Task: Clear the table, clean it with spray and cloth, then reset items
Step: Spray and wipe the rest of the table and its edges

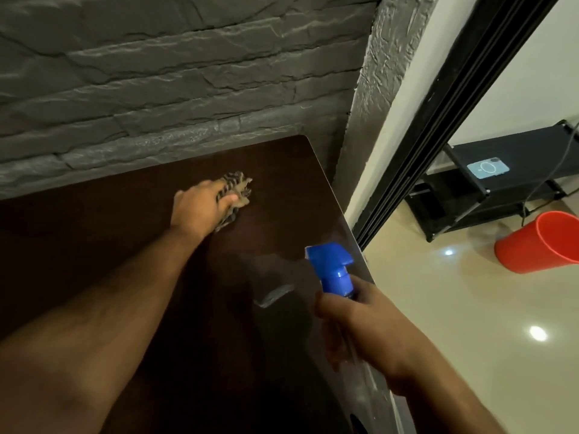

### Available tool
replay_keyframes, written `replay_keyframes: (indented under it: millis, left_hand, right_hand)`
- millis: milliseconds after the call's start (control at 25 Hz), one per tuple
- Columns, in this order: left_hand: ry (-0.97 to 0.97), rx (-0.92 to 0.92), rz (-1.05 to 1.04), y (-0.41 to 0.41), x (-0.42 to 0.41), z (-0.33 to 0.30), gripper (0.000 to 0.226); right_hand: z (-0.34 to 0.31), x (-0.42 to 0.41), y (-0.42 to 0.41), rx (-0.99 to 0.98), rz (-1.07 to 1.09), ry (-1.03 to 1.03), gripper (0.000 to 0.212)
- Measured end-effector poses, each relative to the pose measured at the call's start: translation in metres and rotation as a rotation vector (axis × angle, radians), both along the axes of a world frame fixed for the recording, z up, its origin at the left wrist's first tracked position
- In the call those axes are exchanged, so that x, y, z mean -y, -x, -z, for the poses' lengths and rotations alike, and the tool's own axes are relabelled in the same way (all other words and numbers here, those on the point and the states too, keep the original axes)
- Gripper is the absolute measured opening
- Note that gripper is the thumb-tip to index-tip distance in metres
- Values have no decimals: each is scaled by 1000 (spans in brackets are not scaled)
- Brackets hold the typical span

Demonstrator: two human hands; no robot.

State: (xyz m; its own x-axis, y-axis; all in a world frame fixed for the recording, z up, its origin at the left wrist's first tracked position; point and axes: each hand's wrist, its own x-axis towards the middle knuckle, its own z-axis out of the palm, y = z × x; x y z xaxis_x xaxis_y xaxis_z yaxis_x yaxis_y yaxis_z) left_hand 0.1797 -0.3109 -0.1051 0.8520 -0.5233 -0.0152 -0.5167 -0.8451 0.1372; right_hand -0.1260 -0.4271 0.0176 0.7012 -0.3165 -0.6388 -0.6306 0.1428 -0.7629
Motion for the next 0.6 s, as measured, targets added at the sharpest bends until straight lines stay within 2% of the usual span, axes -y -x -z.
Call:
replay_keyframes:
  millis: [80,280,400,480,600]
  left_hand:
    - [34,29,-11,4,5,5,49]
    - [83,0,-57,18,6,3,40]
    - [106,-41,-80,53,9,-1,39]
    - [116,-63,-22,95,13,-2,41]
    - [85,-98,155,161,-11,-1,46]
  right_hand:
    - [7,-15,4,12,-51,-47,10]
    - [17,-33,32,-32,-20,-87,11]
    - [12,-29,47,-61,-11,-68,9]
    - [8,-29,48,-37,-11,-36,12]
    - [3,-25,46,-16,-41,11,30]
